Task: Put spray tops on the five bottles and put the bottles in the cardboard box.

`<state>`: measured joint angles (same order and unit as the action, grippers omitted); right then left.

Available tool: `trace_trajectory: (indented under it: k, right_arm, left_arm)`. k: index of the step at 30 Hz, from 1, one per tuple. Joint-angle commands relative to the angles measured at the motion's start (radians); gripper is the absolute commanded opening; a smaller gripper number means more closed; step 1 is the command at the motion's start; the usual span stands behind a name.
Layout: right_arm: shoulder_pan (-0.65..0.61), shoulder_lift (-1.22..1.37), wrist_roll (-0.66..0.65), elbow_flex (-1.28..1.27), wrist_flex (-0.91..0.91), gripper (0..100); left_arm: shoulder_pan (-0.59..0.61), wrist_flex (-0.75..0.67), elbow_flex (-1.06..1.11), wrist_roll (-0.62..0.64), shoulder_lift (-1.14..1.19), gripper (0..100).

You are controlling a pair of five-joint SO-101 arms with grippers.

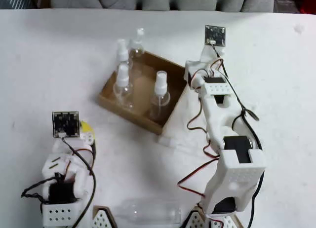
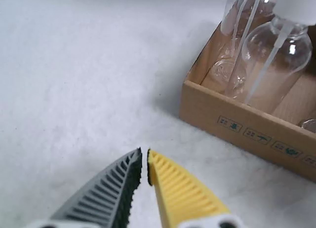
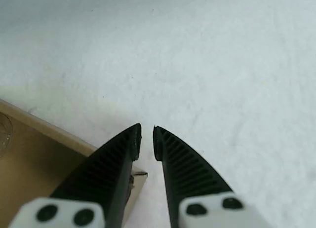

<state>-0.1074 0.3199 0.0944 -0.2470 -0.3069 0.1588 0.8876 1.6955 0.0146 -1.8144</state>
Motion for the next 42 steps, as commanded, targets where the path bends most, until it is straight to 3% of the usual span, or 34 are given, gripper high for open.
trace_trajectory:
  k: [1, 20, 42]
  right_arm:
    - [0.004, -0.015, 0.009, 0.051, -0.044, 1.6]
    - [-0.002, -0.096, 0.002, 0.044, -0.358, 1.6]
    - [-0.133, -0.122, 0.0, 0.049, -0.714, 1.6]
  left_arm:
    - [0.008, -0.035, -0.002, -0.012, -0.013, 2]
    - [0.008, -0.037, -0.002, -0.012, -0.013, 2]
    - [0.008, -0.037, -0.002, -0.012, -0.013, 2]
